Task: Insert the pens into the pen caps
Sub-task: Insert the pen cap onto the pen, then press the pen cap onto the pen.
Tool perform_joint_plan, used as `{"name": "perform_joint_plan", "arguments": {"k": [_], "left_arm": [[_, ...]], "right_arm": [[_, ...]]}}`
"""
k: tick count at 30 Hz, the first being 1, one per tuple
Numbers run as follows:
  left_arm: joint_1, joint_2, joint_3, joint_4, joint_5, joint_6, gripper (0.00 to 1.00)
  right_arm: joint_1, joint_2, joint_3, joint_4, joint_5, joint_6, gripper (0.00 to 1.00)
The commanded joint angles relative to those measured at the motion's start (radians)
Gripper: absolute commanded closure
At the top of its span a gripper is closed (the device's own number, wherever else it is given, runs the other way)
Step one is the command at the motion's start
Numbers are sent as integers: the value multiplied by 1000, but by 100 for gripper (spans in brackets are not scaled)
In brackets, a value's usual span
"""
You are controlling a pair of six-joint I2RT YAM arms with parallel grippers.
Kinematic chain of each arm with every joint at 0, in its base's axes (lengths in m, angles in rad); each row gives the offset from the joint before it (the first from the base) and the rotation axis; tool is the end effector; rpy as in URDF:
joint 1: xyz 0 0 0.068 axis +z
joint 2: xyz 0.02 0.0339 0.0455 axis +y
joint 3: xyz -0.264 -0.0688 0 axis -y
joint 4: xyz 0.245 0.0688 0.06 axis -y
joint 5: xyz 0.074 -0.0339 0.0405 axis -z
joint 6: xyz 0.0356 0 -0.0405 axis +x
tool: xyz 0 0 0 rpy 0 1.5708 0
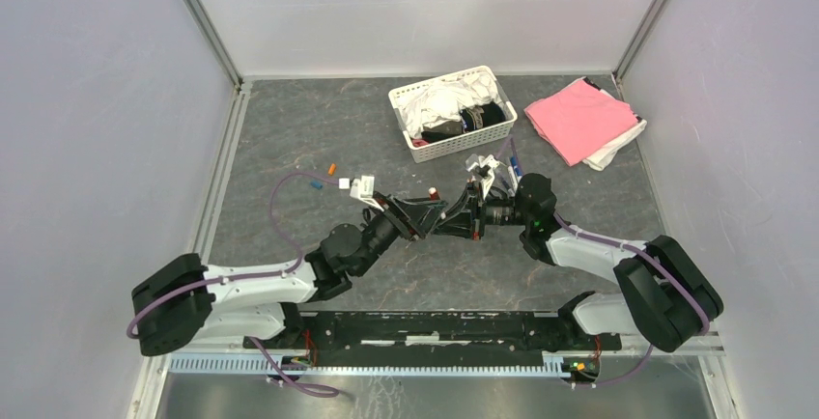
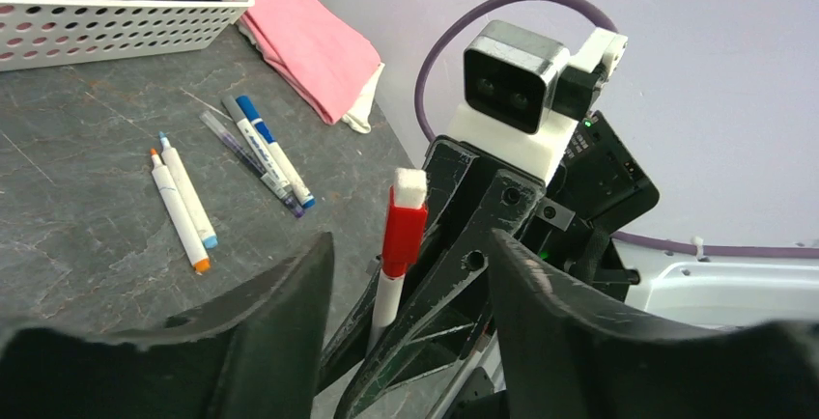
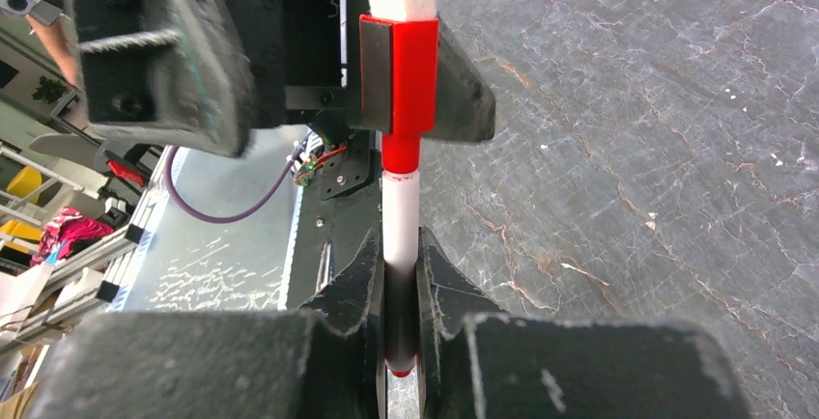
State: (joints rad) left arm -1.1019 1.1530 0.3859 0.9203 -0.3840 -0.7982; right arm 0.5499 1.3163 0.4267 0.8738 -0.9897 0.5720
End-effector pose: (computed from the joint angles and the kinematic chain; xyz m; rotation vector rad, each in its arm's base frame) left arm 0.1188 -0.2051 0.2443 -0.1109 1.5571 -1.2722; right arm 0.1959 0.1550 0.2150 -0.8479 1.6398 1.5987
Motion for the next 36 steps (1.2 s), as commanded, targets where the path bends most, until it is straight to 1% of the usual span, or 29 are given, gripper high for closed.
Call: {"name": "perform_joint_plan", "arguments": {"k": [1, 2, 3, 4, 6, 9, 12, 14, 20, 25, 30, 33, 36], "left_arm": [[-5, -74, 14, -90, -31, 59, 26], [-5, -90, 14, -103, -32, 72, 23], [-5, -106, 18, -129, -33, 85, 17], [-5, -120, 25, -156, -34, 96, 13], [-6, -141, 53, -215, -34, 125, 7], [-4, -153, 99, -277, -22, 166, 3], [-2, -143, 147, -329, -15, 190, 2], [-1, -131, 174, -339, -3, 195, 6], [2, -100, 209, -351, 20, 194, 25], [2, -92, 209, -361, 13, 183, 29], [2, -84, 211, -361, 13, 179, 37], [2, -80, 213, -360, 17, 177, 45], [2, -76, 218, -360, 25, 177, 60]], "right_arm": [[3, -26, 21, 53, -15, -23, 100], [3, -27, 21, 53, -19, -26, 100], [4, -29, 21, 53, -22, -29, 100], [4, -30, 22, 53, -27, -31, 100], [5, -32, 23, 56, -35, -35, 100], [5, -33, 23, 63, -48, -34, 100], [6, -32, 23, 71, -55, -29, 100], [9, -32, 24, 77, -59, -25, 100], [9, -38, 22, 83, -63, -21, 100], [10, -43, 21, 92, -66, -14, 100], [9, -45, 20, 97, -66, -7, 100], [9, -46, 20, 99, -65, -7, 100], [10, -45, 19, 100, -67, -7, 100]]}}
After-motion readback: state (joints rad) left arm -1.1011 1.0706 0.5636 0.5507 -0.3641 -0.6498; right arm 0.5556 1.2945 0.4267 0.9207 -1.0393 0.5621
